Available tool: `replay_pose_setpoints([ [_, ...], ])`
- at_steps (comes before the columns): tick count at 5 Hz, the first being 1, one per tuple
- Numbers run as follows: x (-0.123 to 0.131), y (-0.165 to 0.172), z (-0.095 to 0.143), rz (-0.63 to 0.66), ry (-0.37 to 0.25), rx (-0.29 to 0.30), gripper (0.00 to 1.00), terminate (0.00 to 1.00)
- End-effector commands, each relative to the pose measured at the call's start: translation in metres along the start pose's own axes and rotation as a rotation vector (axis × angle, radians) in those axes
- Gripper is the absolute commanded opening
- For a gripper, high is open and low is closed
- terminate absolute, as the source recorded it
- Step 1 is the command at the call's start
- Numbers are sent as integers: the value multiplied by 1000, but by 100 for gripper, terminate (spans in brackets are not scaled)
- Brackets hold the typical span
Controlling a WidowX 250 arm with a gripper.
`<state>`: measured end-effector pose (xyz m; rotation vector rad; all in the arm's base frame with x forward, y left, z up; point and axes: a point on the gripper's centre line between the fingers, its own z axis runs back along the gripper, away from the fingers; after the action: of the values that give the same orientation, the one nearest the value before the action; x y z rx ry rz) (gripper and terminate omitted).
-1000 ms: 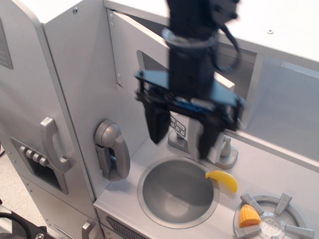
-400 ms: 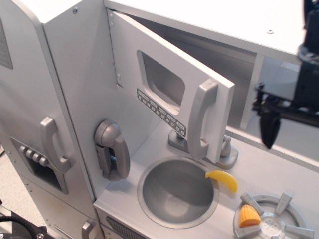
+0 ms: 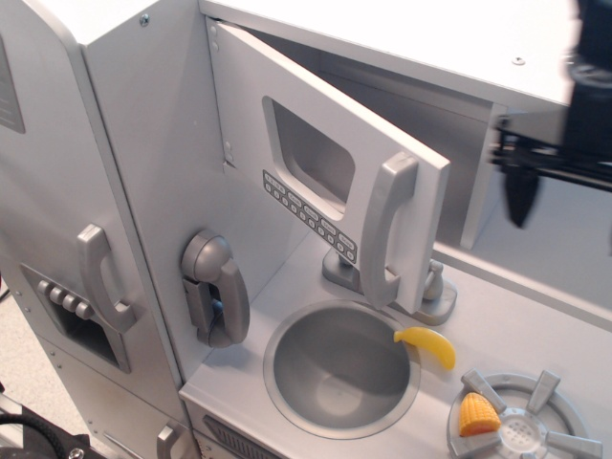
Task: Open microwave
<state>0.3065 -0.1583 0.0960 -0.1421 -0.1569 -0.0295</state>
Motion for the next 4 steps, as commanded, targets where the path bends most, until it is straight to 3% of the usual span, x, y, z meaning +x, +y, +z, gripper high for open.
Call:
replay_pose_setpoints([
  [1, -15, 56, 37, -91, -105, 14, 100, 0],
  [3, -45, 107, 56, -99, -54, -42, 100, 0],
  [4, -66, 127, 65, -99, -38, -40, 100, 0],
])
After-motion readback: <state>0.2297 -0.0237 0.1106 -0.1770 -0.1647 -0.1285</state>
